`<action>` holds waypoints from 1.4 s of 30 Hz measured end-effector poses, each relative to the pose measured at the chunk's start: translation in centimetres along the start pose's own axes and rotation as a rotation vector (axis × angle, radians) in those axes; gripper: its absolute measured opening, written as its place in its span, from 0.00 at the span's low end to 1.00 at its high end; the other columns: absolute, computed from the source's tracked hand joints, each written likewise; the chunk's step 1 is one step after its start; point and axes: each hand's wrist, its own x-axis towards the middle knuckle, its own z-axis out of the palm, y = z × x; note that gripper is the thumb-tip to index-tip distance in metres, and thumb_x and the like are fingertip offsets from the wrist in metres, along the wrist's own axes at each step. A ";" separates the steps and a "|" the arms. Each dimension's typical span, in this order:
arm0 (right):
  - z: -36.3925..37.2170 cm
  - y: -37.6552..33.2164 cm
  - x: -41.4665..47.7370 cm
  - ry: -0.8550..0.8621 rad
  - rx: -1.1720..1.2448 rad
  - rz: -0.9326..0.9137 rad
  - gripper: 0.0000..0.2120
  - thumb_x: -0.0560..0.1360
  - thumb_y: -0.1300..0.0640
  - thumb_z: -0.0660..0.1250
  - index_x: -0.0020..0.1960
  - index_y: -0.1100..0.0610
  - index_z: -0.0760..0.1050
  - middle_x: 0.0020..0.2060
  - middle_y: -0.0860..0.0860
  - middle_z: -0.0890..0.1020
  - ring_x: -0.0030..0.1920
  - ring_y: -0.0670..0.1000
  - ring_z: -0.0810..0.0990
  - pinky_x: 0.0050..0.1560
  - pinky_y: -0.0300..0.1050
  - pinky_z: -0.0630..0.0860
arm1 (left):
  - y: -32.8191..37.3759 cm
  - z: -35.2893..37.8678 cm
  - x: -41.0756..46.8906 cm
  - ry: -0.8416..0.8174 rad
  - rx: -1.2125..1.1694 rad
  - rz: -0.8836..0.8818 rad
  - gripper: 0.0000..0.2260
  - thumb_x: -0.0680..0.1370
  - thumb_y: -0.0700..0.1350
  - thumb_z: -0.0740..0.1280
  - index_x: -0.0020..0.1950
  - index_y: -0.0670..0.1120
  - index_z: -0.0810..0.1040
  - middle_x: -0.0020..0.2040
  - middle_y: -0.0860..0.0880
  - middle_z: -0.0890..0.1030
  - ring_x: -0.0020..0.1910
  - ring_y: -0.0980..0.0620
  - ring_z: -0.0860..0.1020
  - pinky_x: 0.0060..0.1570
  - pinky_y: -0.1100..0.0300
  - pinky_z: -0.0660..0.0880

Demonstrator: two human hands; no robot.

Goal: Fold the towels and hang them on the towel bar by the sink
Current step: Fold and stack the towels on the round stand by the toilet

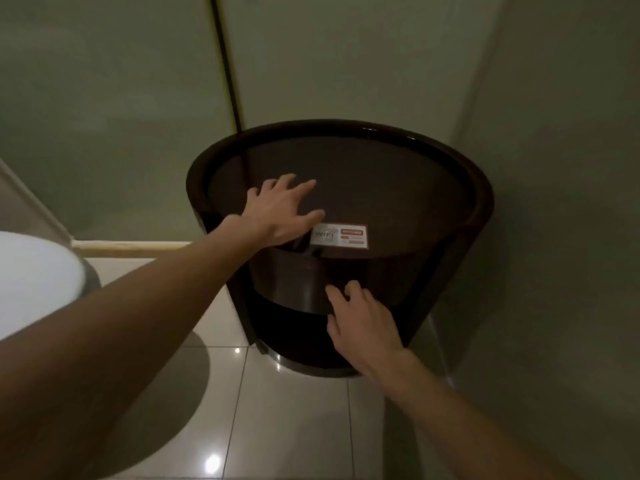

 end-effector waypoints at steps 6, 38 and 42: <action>3.0 0.3 1.2 0.144 -0.023 -0.059 0.11 0.80 0.54 0.57 0.60 0.55 0.71 0.50 0.54 0.76 0.47 0.53 0.75 0.39 0.43 0.68 | -1.4 2.6 1.0 -0.047 -0.002 -0.023 0.32 0.73 0.70 0.55 0.75 0.63 0.55 0.78 0.49 0.53 0.74 0.38 0.55 0.68 0.34 0.54; 2.3 -3.5 -8.2 0.272 -0.059 -0.090 0.17 0.57 0.58 0.81 0.31 0.51 0.72 0.24 0.47 0.75 0.24 0.46 0.72 0.25 0.35 0.59 | -1.9 4.0 0.7 -0.054 0.066 -0.038 0.37 0.66 0.75 0.47 0.74 0.65 0.58 0.77 0.49 0.59 0.74 0.40 0.57 0.68 0.36 0.53; 2.4 -3.8 -9.7 0.326 -0.091 -0.105 0.15 0.59 0.58 0.79 0.31 0.52 0.72 0.25 0.47 0.75 0.24 0.46 0.72 0.26 0.35 0.57 | -2.0 4.2 0.8 -0.042 0.064 -0.044 0.40 0.62 0.77 0.46 0.73 0.66 0.58 0.77 0.51 0.59 0.74 0.40 0.57 0.67 0.35 0.53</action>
